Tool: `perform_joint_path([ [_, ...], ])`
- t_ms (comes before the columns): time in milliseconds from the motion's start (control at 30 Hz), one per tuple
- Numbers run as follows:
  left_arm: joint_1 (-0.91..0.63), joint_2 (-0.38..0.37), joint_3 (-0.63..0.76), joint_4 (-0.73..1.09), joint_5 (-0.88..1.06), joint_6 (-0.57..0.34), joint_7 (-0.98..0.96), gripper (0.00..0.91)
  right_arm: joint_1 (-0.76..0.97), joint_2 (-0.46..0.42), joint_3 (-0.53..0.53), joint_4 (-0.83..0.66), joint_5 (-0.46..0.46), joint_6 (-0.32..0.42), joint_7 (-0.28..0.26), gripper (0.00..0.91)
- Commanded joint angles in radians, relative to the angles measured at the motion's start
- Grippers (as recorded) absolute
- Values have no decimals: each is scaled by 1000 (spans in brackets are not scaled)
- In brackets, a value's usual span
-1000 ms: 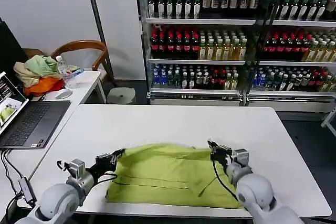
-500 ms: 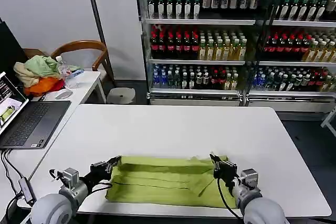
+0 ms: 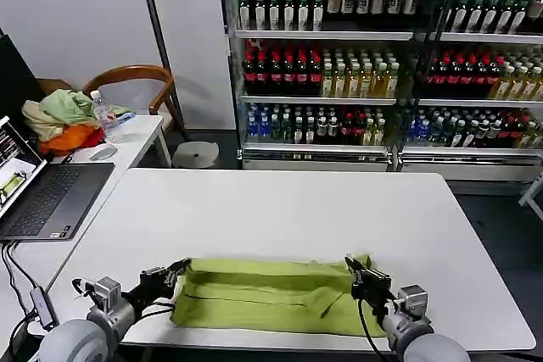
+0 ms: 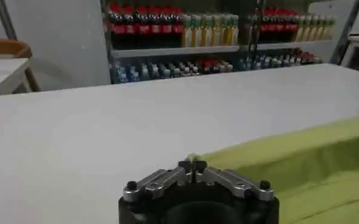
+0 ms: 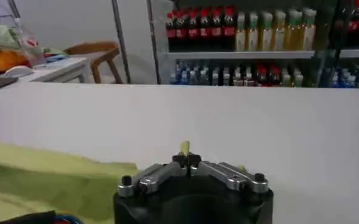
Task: Fold and organize the clothes.
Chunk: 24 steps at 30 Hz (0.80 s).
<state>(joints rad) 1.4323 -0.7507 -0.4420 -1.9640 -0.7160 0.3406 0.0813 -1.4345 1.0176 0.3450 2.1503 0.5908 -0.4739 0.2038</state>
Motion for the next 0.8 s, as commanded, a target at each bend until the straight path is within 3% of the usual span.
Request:
perform_joint_path([
  [33, 41, 3, -3, -11, 9, -1, 1, 40, -23, 4, -12, -19, -16, 9, -4, 0],
  [133, 44, -2, 11, -3, 28, -6, 0, 50, -23, 7, -25, -37, -22, 11, -4, 0],
  [167, 40, -5, 14, 2, 28, -6, -1, 181, -24, 7, -26, -38, -25, 10, -4, 0],
  [200, 39, -7, 15, 5, 30, -5, -1, 907, -28, 5, -27, -38, -34, 1, -3, 272],
  [233, 39, -7, 16, 4, 40, 1, -11, 907, -30, 4, -26, -37, -35, -1, -1, 907],
  [533, 56, -5, -12, -94, 13, 10, -72, 907, -85, -13, 72, 33, -72, 17, -30, 907],
  [700, 40, -28, 56, -159, -100, 50, -393, 907, -118, -12, 113, 82, -105, 27, -30, 907],
  [800, 64, -40, 106, -168, -114, 40, -492, 907, -140, -11, 140, 109, -125, 35, -31, 907],
])
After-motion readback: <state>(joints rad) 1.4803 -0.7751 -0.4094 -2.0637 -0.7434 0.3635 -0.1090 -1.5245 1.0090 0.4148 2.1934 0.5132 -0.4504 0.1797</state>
